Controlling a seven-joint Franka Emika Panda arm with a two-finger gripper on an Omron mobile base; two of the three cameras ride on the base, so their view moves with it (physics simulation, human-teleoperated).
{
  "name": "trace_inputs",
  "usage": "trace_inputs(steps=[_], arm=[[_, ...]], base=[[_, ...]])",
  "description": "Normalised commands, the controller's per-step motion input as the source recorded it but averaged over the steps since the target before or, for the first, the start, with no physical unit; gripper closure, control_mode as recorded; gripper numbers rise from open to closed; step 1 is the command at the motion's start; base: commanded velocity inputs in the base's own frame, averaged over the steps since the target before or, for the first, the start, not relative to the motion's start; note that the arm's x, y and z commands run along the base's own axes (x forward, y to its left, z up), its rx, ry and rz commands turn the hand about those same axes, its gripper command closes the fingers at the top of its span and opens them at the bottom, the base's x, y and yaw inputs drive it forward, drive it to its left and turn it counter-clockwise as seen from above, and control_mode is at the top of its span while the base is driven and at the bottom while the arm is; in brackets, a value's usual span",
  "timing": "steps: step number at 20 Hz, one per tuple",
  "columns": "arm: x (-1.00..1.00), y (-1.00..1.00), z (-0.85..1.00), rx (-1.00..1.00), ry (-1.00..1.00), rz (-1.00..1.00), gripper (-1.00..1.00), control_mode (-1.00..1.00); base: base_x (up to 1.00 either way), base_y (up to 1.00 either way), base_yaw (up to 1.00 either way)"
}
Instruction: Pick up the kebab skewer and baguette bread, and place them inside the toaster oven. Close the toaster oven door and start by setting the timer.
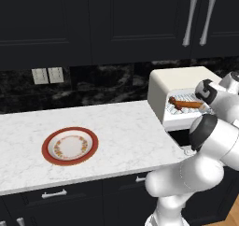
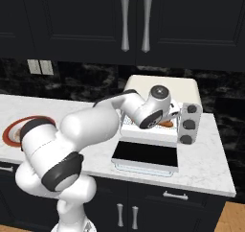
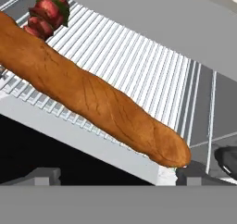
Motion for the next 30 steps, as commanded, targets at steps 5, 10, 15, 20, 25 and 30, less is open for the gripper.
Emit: trace_inputs(steps=[5,10,15,20,25,30], arm=[[-0.45,0.00,0.43,0.02,0.00,-0.05,-1.00,-1.00],[-0.97,0.01,0.06,0.07,0.02,-0.45,-1.00,-1.00],[-0.67,0.11,0.00,0.10,0.27,-0.63,-1.00,-1.00],[-0.32,0.05,-0.31,0.10,0.17,-0.47,-1.00,-1.00],[0.04,-0.03,-0.43,0.17,0.13,-0.30,-1.00,-1.00],[0.41,0.00,-0.11,0.16,0.00,-0.25,-1.00,-1.00]], base=[[0.00,0.00,0.00],[0.00,0.00,0.00],[0.00,0.00,0.00],[0.00,0.00,0.00],[0.00,0.00,0.00],[0.00,0.00,0.00]])
